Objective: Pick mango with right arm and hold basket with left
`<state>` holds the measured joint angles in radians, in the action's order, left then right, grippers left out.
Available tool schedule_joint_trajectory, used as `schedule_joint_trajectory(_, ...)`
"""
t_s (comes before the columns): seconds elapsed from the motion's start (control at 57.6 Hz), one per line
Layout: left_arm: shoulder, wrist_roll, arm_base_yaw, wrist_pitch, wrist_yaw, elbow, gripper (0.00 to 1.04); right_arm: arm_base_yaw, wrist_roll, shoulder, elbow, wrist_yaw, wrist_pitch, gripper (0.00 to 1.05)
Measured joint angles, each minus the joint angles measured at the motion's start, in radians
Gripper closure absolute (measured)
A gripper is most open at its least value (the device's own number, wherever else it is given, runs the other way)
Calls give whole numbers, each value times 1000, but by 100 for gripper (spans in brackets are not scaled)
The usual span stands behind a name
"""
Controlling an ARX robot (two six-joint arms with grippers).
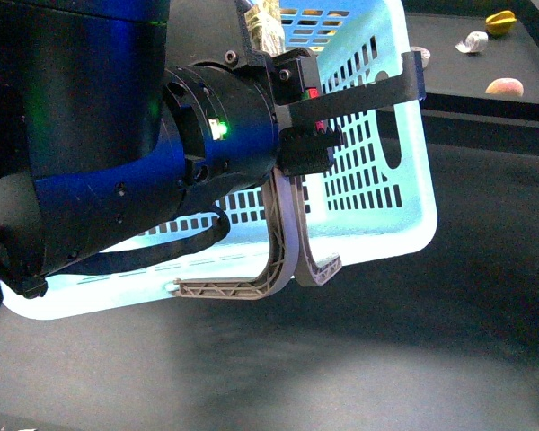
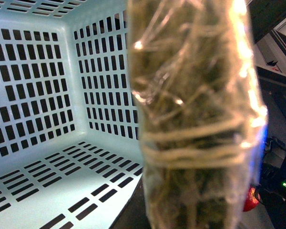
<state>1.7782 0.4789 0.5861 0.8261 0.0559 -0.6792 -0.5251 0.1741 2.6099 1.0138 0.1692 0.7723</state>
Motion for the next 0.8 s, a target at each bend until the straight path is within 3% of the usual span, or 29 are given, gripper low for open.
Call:
schedule_joint_trajectory(0.364, 0, 0, 0, 0, 0, 0, 100, 24, 31, 46, 59, 24, -6, 8)
schedule_joint_trajectory(0.798, 0, 0, 0, 0, 1, 0, 100, 50, 83, 95, 123, 35, -117, 8)
